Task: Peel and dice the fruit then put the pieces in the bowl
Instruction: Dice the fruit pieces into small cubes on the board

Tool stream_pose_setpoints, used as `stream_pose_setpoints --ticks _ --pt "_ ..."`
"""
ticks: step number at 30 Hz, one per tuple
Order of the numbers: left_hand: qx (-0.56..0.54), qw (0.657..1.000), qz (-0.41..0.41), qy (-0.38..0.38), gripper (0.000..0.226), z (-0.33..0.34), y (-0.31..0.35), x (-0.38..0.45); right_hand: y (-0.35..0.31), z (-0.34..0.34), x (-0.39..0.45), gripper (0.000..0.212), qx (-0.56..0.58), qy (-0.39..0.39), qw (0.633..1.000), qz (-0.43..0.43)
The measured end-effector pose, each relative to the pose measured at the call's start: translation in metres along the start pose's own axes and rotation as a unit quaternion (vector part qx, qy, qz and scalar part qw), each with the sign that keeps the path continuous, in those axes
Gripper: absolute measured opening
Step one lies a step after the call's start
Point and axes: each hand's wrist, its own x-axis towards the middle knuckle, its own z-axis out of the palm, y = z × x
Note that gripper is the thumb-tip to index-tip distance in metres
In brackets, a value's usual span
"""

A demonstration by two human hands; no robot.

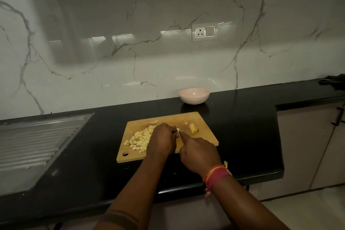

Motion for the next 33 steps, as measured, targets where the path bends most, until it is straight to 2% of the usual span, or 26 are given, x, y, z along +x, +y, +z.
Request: stream_pose_setpoints --ticks 9,15,20,30,33 --pt "0.011 1.000 -0.023 0.000 0.017 -0.002 0.004 0.000 -0.008 -0.005 -0.002 0.052 0.010 -0.012 1.000 -0.005" --pt "0.006 0.999 -0.038 0.008 0.015 -0.003 0.008 -0.002 0.003 -0.005 -0.032 0.057 0.011 0.024 1.000 0.009" --pt "-0.009 0.999 -0.050 0.010 0.014 -0.004 0.009 -0.003 0.003 -0.010 -0.034 0.058 0.080 0.050 0.995 0.032" --pt "-0.048 0.996 -0.071 0.020 0.009 -0.004 0.005 -0.006 -0.009 -0.008 -0.009 0.057 0.097 0.013 0.995 0.016" --pt "-0.048 0.996 -0.074 0.024 0.005 -0.004 0.006 -0.006 -0.008 -0.007 -0.008 0.062 0.120 0.029 0.992 0.037"
